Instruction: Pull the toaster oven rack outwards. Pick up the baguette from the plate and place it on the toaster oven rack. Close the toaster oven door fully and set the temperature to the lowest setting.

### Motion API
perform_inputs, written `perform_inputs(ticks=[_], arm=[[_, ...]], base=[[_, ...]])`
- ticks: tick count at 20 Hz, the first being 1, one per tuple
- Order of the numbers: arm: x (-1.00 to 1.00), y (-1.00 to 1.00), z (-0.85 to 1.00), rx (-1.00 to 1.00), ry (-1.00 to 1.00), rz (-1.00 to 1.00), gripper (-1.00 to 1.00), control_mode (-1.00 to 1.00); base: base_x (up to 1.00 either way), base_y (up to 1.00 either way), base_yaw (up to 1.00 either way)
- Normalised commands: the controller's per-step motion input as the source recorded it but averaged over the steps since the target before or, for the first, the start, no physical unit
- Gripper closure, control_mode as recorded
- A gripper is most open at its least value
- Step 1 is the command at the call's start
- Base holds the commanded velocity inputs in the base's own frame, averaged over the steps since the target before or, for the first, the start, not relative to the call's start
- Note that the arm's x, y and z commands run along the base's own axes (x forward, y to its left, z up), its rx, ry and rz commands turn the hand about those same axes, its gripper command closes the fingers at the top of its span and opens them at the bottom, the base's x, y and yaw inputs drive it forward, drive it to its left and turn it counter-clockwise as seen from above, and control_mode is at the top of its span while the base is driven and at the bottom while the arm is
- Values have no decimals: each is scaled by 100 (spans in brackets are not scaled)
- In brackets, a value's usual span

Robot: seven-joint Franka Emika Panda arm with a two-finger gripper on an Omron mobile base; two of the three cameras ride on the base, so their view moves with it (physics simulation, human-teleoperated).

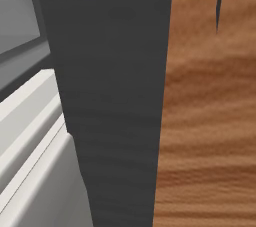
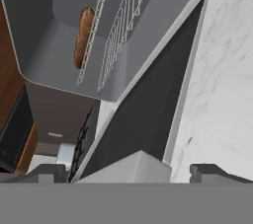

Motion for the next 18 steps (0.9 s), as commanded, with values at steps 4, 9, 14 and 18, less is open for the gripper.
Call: perform_inputs(ticks=[4, 9, 14, 18], arm=[[0, 6, 20, 1, 0, 0, -100, -100], [24, 30, 18, -2, 0, -2, -100, -100], [55, 45, 8, -4, 0, -10, -100, -100], [48, 45, 16, -4, 0, -13, -100, -100]], base=[[0, 0, 0], [0, 0, 0], [0, 0, 0], [0, 0, 0]])
